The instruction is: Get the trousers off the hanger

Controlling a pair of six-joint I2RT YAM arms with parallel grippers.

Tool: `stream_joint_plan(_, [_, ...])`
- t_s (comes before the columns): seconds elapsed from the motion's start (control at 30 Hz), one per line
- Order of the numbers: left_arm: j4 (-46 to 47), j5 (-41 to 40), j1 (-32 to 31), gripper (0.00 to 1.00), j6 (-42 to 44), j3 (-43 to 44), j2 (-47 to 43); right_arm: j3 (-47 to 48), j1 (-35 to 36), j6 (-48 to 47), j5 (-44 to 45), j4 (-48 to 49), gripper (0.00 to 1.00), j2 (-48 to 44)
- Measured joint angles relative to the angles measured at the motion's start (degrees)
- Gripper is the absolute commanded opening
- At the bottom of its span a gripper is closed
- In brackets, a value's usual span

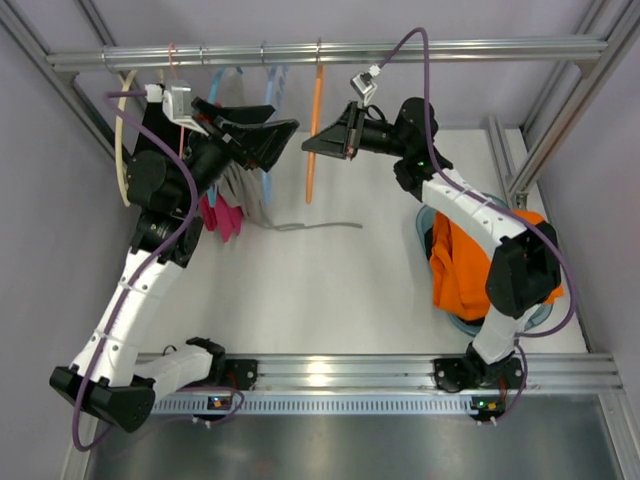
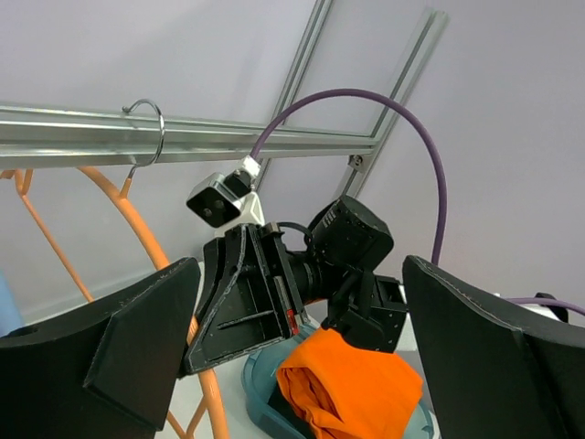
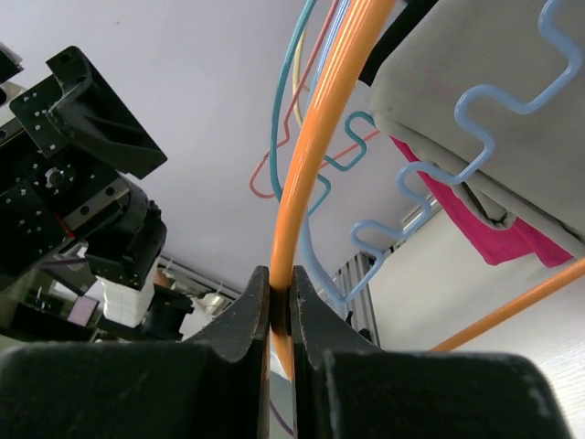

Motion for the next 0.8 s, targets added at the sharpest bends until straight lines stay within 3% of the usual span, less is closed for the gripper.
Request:
stream_joint_plan(0.3, [-0.04, -0.44, 1.4, 0.99, -1.95, -3.43, -0.17, 1.64, 0.9, 1.14, -0.24, 2.64, 0.0, 2.49])
stream_joint_plan(0.8, [0.13, -0.35, 2.4, 0.99, -3.41, -5.4, -0.57, 5.09, -0.13, -11.04, -2.32, 3.63, 0.0, 8.07])
